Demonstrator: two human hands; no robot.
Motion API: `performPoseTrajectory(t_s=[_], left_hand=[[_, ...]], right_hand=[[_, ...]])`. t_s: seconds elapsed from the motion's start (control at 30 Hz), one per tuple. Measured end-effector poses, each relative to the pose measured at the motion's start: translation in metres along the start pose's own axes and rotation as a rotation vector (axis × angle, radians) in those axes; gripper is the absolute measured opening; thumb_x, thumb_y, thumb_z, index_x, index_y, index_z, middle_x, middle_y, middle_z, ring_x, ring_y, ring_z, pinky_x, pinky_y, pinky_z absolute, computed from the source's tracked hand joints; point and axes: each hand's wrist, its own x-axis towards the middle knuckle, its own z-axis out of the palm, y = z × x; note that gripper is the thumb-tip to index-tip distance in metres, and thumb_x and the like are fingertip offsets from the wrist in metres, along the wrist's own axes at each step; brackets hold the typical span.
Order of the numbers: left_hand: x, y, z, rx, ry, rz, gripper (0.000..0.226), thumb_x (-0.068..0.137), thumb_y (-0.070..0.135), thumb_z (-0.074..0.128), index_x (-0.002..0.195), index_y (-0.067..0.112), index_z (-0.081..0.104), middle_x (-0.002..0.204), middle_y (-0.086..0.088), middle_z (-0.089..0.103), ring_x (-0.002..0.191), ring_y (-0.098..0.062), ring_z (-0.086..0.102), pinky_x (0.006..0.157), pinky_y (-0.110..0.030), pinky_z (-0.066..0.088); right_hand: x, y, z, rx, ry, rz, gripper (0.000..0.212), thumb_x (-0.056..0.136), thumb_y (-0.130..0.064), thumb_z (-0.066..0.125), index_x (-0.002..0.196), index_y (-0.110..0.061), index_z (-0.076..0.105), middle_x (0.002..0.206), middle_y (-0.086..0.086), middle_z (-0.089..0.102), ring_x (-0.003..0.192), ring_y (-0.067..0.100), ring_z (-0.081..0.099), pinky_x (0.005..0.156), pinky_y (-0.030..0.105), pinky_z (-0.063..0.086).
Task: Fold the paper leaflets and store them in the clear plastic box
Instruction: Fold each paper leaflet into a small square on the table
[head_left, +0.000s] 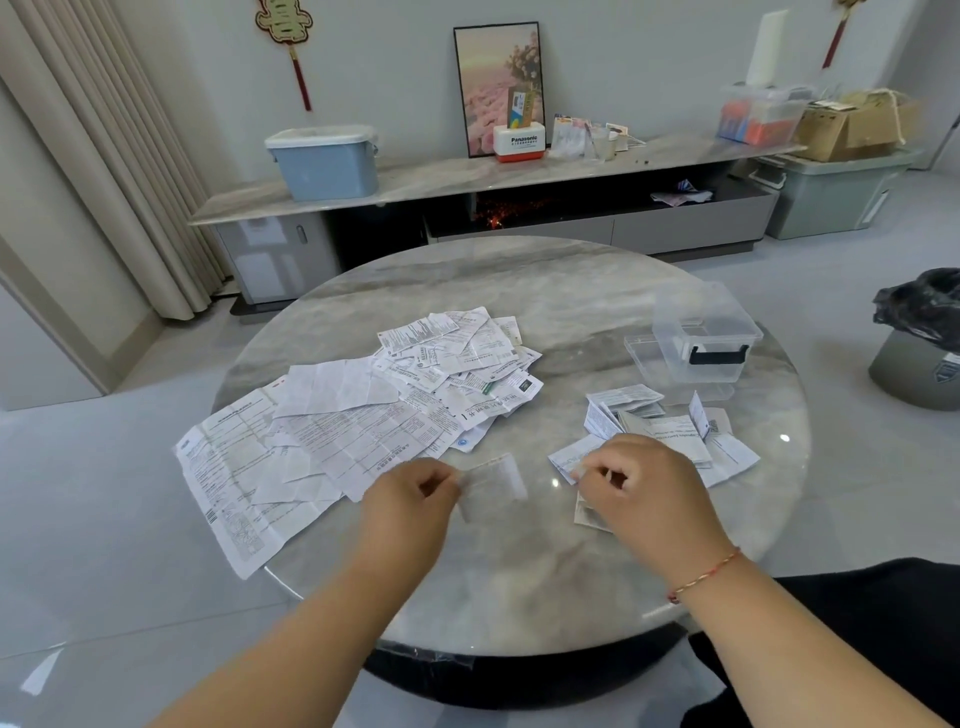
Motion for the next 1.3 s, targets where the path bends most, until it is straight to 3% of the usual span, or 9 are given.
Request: performPoseTrajectory(t_s=[0.27, 0.4, 0.5, 0.6, 0.7, 0.83, 1.07, 1.17, 1.3], left_hand=[[0.065, 0.018, 0.08, -0.593, -0.142, -0.619, 0.015, 0.089, 0.0, 0.058, 0.075, -0.004, 0.057, 0.062, -0.014, 0.055, 0.037, -0.015, 0.053, 0.043, -0.023, 0.051], [0.081, 0.012, 0.091, -0.02, -0.288, -0.429, 0.038, 0.088, 0.031, 0.063, 0.059, 0.006, 0.06, 0.055, -0.009, 0.058, 0.049, -0.023, 0.051, 0.054, -0.026, 0.041], [0.103, 0.008, 0.07, 0.424, -0.088, -0.169, 0.04, 0.088, 0.044, 0.055, 0.064, 0.012, 0.054, 0.06, -0.003, 0.055, 0.061, -0.022, 0.052, 0.055, -0.026, 0.036], [0.134, 0.0, 0.045, 0.569, 0.135, 0.037, 0.027, 0.09, 0.042, 0.052, 0.089, 0.017, 0.061, 0.092, -0.005, 0.062, 0.092, -0.026, 0.056, 0.073, -0.034, 0.045], [0.169, -0.018, 0.034, 0.748, 0.04, 0.13, 0.041, 0.091, 0.046, 0.051, 0.126, 0.025, 0.053, 0.136, -0.005, 0.046, 0.129, -0.025, 0.036, 0.103, -0.04, 0.032], [0.2, -0.03, 0.036, 0.863, -0.197, 0.117, 0.061, 0.091, 0.059, 0.04, 0.146, 0.039, 0.022, 0.158, -0.008, 0.008, 0.146, -0.025, -0.001, 0.117, -0.047, 0.001], [0.233, -0.024, 0.058, 0.939, -0.318, 0.14, 0.055, 0.089, 0.069, 0.028, 0.14, 0.05, 0.029, 0.159, -0.008, -0.006, 0.145, -0.027, -0.013, 0.115, -0.052, -0.007], [0.249, -0.023, 0.064, 0.957, -0.401, 0.073, 0.06, 0.088, 0.072, 0.024, 0.143, 0.05, 0.021, 0.159, -0.007, -0.009, 0.145, -0.028, -0.007, 0.115, -0.053, -0.002], [0.266, -0.029, 0.07, 0.987, -0.455, 0.076, 0.067, 0.09, 0.066, 0.023, 0.149, 0.035, 0.012, 0.158, -0.003, 0.011, 0.142, -0.032, 0.014, 0.109, -0.057, 0.018]], right_hand=[[0.0, -0.006, 0.006, 0.009, 0.032, 0.028, 0.018, 0.069, -0.027, 0.052, 0.057, -0.02, 0.064, 0.059, -0.009, 0.058, 0.071, 0.007, 0.05, 0.06, 0.007, 0.036], [0.002, 0.0, 0.014, -0.017, -0.007, 0.051, 0.018, 0.069, -0.026, 0.053, 0.056, -0.017, 0.062, 0.057, -0.005, 0.057, 0.069, 0.012, 0.048, 0.059, 0.021, 0.038], [0.004, 0.002, 0.018, -0.006, -0.026, 0.083, 0.017, 0.069, -0.027, 0.053, 0.058, -0.019, 0.063, 0.059, -0.007, 0.059, 0.067, 0.01, 0.048, 0.059, 0.013, 0.036], [0.004, 0.0, 0.022, 0.024, -0.052, 0.09, 0.017, 0.07, -0.029, 0.052, 0.06, -0.021, 0.063, 0.059, -0.011, 0.057, 0.066, 0.006, 0.048, 0.058, 0.009, 0.034], [0.006, -0.006, 0.027, 0.024, -0.072, 0.074, 0.016, 0.07, -0.028, 0.052, 0.06, -0.02, 0.062, 0.055, -0.014, 0.051, 0.069, 0.005, 0.047, 0.058, 0.009, 0.033], [0.009, -0.006, 0.037, 0.005, -0.076, 0.062, 0.028, 0.071, -0.038, 0.043, 0.061, -0.021, 0.063, 0.058, -0.011, 0.051, 0.073, 0.006, 0.047, 0.062, 0.012, 0.036], [0.011, -0.003, 0.057, 0.022, -0.071, 0.044, 0.014, 0.065, -0.037, 0.047, 0.066, -0.031, 0.06, 0.06, -0.021, 0.05, 0.068, -0.007, 0.044, 0.063, 0.004, 0.035], [0.013, -0.004, 0.062, -0.004, -0.052, -0.021, 0.009, 0.062, -0.034, 0.049, 0.062, -0.033, 0.058, 0.056, -0.02, 0.044, 0.063, -0.007, 0.039, 0.055, 0.007, 0.035], [0.019, 0.0, 0.067, -0.002, -0.028, -0.05, 0.008, 0.062, -0.033, 0.049, 0.07, -0.034, 0.053, 0.056, -0.023, 0.033, 0.061, -0.006, 0.037, 0.055, 0.011, 0.038]])
